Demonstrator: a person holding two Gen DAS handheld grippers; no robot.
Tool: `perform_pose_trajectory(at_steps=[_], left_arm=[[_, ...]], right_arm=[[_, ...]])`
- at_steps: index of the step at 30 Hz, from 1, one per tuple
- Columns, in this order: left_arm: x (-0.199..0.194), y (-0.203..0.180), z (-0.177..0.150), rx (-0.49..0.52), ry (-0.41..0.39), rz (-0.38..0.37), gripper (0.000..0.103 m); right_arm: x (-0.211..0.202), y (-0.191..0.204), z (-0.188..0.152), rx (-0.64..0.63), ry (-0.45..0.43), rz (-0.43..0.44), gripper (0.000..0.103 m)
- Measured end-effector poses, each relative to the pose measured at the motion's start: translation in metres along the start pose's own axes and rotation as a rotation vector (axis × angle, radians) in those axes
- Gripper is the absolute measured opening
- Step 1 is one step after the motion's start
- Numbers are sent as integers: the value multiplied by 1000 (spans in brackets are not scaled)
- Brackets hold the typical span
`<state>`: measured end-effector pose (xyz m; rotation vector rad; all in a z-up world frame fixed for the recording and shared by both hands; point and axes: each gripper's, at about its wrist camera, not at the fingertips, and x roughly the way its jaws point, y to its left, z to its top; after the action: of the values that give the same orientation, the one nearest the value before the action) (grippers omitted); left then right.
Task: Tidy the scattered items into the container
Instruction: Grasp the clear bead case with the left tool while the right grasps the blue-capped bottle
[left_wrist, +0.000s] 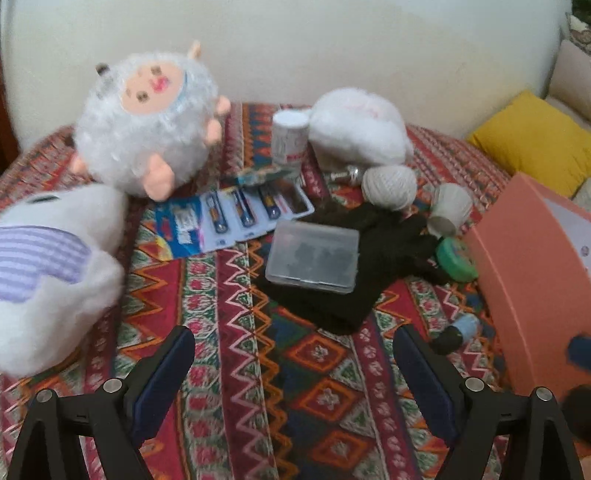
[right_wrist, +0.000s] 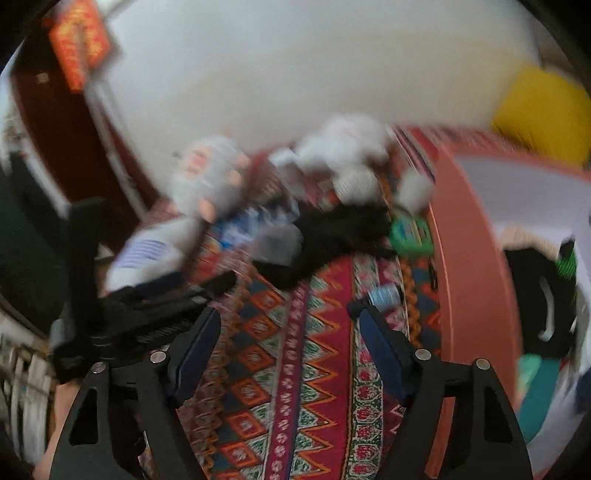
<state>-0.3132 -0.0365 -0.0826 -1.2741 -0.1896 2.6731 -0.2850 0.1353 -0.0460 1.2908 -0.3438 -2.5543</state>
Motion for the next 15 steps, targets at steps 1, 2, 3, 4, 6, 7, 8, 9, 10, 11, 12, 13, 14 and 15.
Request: perform_pose_trajectory(at_steps=[1,2,3,4,6,7,8,9,10,11,12,13,14,15], left_arm=[[9,1,3,-1,9,-10,91],[19,2,6,0,19,-21,91],[29,2,9,0,28,-32,91],[37,2,11,9,33,-36,91],[51,0,15,29,41,-39,91],[59,-1,17,37,48,-40,91],[65,-3,19,43,53,-43,91],[71,-4,21,47,58,-47,91],[77,-5,23,53,64,-52,91],[85,-7,26,57,70,-57,91],[90,-8,27,59,73,-61,91],[94,-9,28,62,75,-64,91],[99,-11,30,66,77,-67,91],[103,-12,32,70,79,-70,91]], right_arm=[[11,-5,1,33,21,-13,81],[22,-11,2,66,42,-27,81],[29,-17,3,82,43,-52,81],[36,-24,4,96,45,-78,81],[51,-33,9,116,54,-122,81],[57,-39,9,124,63,-126,81],[63,-43,11,136,69,-130,81],[68,-48,14,147,75,-135,81],[74,-51,15,157,80,-136,81],[80,-54,17,167,84,-138,81],[86,-57,19,178,89,-141,81],[92,-61,21,188,94,-144,81],[97,-63,22,191,98,-145,81],[103,-65,23,194,110,-132,78]])
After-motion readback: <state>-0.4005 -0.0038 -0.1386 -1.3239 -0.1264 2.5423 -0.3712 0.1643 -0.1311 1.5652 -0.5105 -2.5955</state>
